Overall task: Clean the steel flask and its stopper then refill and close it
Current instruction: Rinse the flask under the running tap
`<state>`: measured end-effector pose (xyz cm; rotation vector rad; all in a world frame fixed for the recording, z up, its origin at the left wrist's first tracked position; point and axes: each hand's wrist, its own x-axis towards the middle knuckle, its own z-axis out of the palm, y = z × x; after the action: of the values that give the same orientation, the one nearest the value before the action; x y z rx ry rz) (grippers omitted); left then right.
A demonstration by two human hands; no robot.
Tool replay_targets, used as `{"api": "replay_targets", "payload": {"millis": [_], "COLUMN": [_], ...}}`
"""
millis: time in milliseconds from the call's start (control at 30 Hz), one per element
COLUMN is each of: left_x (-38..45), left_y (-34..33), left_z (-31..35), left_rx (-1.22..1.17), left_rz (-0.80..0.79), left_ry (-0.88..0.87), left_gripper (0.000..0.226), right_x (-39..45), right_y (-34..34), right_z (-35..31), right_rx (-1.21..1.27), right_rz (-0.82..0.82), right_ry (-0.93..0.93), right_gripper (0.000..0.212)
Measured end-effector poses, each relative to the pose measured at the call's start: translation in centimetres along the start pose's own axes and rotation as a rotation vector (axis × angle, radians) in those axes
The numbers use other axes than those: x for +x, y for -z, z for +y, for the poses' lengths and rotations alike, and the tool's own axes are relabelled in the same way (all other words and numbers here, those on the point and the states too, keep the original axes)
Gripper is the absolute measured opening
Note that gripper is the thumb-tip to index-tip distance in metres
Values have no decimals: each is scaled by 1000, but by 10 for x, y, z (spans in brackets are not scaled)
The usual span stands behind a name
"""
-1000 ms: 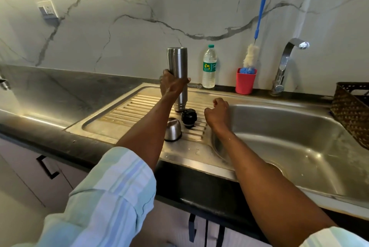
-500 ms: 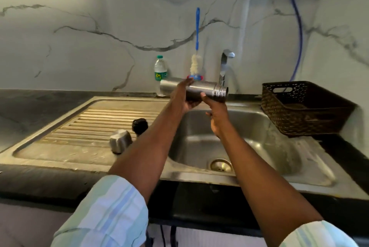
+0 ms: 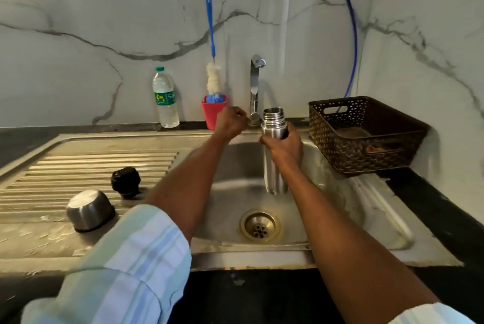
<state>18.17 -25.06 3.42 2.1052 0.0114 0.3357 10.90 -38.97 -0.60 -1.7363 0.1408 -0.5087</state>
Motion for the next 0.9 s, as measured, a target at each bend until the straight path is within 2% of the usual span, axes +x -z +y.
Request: {"api": "replay_targets", "payload": {"millis": [100, 267, 433, 567, 700, 800, 900], "left_x": [20, 52, 74, 75, 71, 60, 51], "left_y": [-21, -48, -51, -50, -45, -41, -35], "left_z": [10, 7, 4, -2, -11, -7, -5], "left_rx": [38, -151, -118, -192, -483, -624, -610], "left_rz": [1, 132, 160, 228, 255, 220, 100], "left_ry": [-127, -82, -56, 35, 253, 332, 306], "left_gripper": [33, 37, 21, 17, 19, 18, 18], "right_x": [3, 8, 9, 10, 6, 3, 2], "right_y": [-10, -13, -16, -16, -15, -13, -12], "right_z": [8, 19, 22, 24, 22, 19, 20], "right_rx": [-69, -96, -99, -73, -75, -74, -81], "right_rz": [-9, -6, -48, -50, -92, -111, -133], "right_ry": [35, 10, 12, -10, -22, -29, -31], "right_gripper": [45, 47, 52, 54, 56, 54, 51]}}
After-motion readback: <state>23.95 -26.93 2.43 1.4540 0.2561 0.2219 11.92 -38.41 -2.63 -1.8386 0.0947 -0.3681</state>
